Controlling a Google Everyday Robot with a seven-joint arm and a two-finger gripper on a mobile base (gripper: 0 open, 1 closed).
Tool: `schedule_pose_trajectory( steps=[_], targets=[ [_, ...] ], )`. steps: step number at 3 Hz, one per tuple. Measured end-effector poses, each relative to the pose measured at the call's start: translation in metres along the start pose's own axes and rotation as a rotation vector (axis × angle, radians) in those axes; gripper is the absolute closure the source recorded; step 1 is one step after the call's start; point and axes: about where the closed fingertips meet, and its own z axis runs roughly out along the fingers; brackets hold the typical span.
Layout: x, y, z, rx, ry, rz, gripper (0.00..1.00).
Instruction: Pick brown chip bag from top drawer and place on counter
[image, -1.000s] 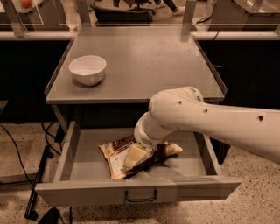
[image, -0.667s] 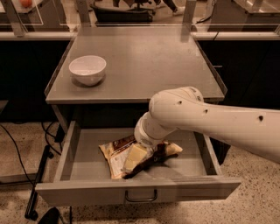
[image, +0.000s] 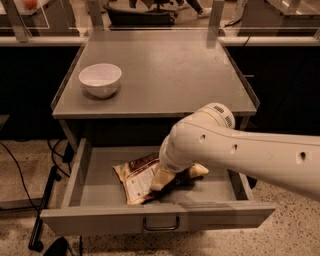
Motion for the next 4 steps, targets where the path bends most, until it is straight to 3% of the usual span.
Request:
schedule_pose_trajectory(
  steps=[1,2,4],
  targets=[
    [0.018,-0.013,0.002,0.067,0.042,0.002,0.23],
    [0.043,-0.027,0.012,0.097,0.073,0.018,0.01],
    [0.08,-0.032,0.055,0.047,0.107,0.062,0.0]
  ],
)
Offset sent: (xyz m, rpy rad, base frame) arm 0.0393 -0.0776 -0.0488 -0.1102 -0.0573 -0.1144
